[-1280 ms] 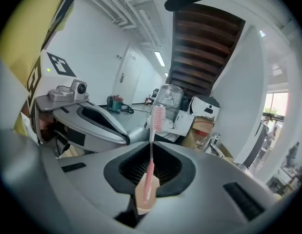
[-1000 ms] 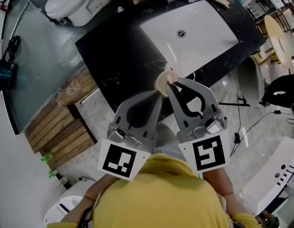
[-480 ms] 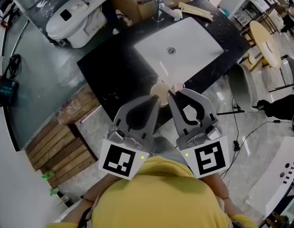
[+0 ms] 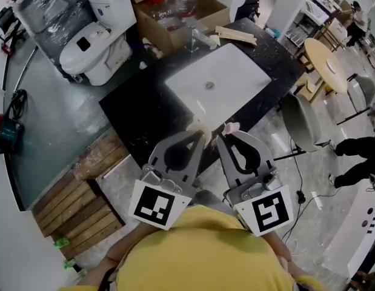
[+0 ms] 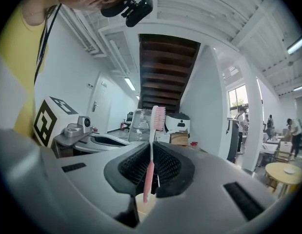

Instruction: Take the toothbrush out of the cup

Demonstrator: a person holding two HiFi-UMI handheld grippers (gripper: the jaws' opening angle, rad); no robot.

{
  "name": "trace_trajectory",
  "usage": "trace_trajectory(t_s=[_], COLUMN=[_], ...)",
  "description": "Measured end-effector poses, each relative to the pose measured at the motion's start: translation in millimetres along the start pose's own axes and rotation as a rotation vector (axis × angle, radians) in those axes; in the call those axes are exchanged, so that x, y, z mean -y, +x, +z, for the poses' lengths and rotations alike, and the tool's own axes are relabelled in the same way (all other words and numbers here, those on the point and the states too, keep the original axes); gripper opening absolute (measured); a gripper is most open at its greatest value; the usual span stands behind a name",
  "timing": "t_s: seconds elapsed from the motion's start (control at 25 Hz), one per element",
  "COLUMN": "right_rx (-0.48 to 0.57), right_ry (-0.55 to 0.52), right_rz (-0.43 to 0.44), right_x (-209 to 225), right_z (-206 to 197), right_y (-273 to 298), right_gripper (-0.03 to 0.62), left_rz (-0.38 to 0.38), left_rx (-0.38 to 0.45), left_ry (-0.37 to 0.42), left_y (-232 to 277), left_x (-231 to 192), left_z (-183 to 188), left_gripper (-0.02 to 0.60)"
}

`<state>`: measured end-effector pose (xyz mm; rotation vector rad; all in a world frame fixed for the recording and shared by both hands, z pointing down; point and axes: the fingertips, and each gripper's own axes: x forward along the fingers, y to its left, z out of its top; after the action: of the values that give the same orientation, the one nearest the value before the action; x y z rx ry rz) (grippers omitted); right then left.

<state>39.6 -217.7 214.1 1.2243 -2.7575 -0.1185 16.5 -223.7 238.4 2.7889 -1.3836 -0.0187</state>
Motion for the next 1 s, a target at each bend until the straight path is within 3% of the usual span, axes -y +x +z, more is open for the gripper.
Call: trace_trajectory(t_s=[0.4, 1.0], right_rx=[0.012, 0.037], right_ry=[0.031, 0.02], right_rz=[0.02, 0.015], right_x=[-3, -21], right_z=[6, 1], right_y=[-23, -20], right_gripper=[0.034, 0.034], left_rz=[-0.059, -0.065], left_rx=[-0.033, -0.038], left_ry=[-0.014, 0.013], left_y=[1, -14], left_x=[18, 19], left_z=[1, -8], left_gripper=[0.011, 0.011])
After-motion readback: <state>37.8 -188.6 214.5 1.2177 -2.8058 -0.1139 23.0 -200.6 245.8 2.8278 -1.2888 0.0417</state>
